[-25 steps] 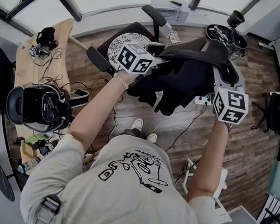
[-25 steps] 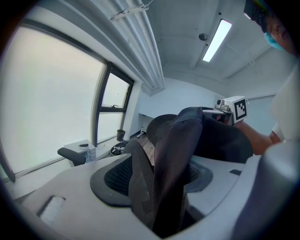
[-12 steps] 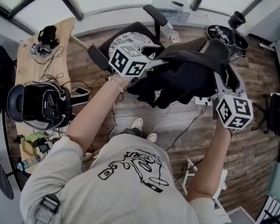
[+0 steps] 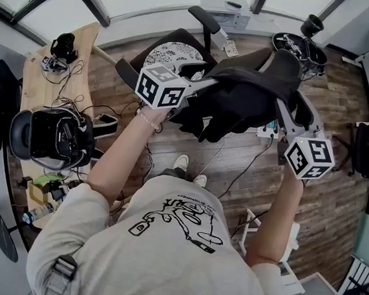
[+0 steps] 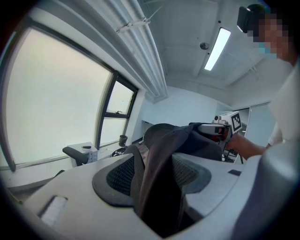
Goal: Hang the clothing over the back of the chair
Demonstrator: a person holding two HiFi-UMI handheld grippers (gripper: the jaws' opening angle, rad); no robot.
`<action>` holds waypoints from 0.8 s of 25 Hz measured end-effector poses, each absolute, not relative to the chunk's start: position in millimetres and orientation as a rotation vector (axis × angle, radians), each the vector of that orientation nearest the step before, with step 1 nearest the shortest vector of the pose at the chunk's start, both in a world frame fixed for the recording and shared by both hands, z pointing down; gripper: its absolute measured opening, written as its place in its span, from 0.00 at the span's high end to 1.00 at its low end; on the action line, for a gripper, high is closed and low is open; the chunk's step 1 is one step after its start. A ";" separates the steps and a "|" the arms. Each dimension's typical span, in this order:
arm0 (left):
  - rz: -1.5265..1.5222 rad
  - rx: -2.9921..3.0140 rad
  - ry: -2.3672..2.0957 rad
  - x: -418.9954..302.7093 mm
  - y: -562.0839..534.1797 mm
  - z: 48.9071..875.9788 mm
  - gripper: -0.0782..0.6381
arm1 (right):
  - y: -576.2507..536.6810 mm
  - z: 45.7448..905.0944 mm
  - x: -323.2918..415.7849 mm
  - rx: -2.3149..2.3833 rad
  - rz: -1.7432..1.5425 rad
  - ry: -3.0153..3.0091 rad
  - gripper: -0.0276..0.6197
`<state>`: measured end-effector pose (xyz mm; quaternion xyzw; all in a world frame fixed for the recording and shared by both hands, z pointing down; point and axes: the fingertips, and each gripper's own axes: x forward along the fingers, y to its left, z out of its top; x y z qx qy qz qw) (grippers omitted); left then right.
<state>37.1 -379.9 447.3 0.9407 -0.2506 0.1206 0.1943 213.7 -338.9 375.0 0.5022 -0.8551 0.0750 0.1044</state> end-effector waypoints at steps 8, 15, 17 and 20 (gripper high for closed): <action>0.238 2.631 -0.749 32.2 -362.4 429.6 0.57 | -323.6 380.8 206.3 1.442 0.251 -2.556 0.60; 0.149 2.625 -0.757 33.0 -342.3 418.9 0.57 | -311.6 376.7 201.9 1.455 0.266 -2.611 0.56; 0.125 2.619 -0.768 33.7 -336.6 416.4 0.57 | -308.1 376.2 199.3 1.452 0.261 -2.615 0.55; 0.106 2.621 -0.801 34.4 -329.1 410.9 0.57 | -302.7 373.2 196.8 1.468 0.241 -2.616 0.55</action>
